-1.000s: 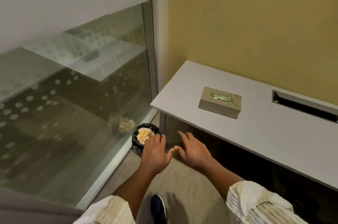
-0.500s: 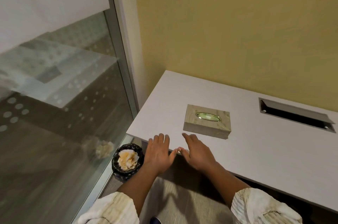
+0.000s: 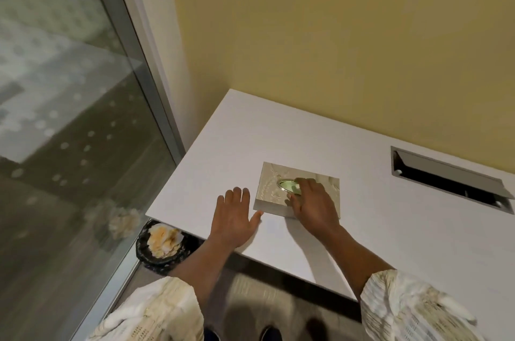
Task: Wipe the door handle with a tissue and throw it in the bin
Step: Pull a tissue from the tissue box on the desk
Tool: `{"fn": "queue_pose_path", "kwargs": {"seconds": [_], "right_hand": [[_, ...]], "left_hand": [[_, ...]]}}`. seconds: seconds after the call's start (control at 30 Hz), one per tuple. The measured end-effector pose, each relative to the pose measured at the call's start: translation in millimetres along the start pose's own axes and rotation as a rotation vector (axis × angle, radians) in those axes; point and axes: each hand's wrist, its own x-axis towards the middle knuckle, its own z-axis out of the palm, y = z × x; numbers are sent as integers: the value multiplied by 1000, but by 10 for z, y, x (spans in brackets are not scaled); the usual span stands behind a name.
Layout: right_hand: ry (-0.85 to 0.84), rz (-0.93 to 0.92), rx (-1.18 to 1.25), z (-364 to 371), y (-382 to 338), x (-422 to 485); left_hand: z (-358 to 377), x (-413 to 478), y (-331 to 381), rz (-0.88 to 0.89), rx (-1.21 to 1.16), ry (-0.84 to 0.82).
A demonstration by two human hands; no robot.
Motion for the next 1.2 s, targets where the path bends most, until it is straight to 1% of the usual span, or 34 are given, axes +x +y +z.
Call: {"fn": "queue_pose_path", "kwargs": {"seconds": [0.1,0.17,0.27,0.47,0.83,1.03,1.13,1.2], "right_hand": [[4,-58,-92,41,303,263],[4,-147,-187,71,458,389],[-13,-273,-274,105,623,541],[-74,-428,-326,124,683,698],[-61,-756,-401,145,850,830],[-49,-824,-402,177,873,920],[-54,-822,-351,191,893,967],[-62,-783,-277,171,904,976]], "left_hand": [[220,134,17,-31,-20,24],[365,187,20,-58,-34,26],[561,247,32,-95,-29,-16],[865,287,102,-138,-71,-23],[1068,279,166,-145,-81,44],[1073,274,175,-144,-83,66],[1073,267,172,-147,-80,74],[1076,266,171,-148,-81,77]]}}
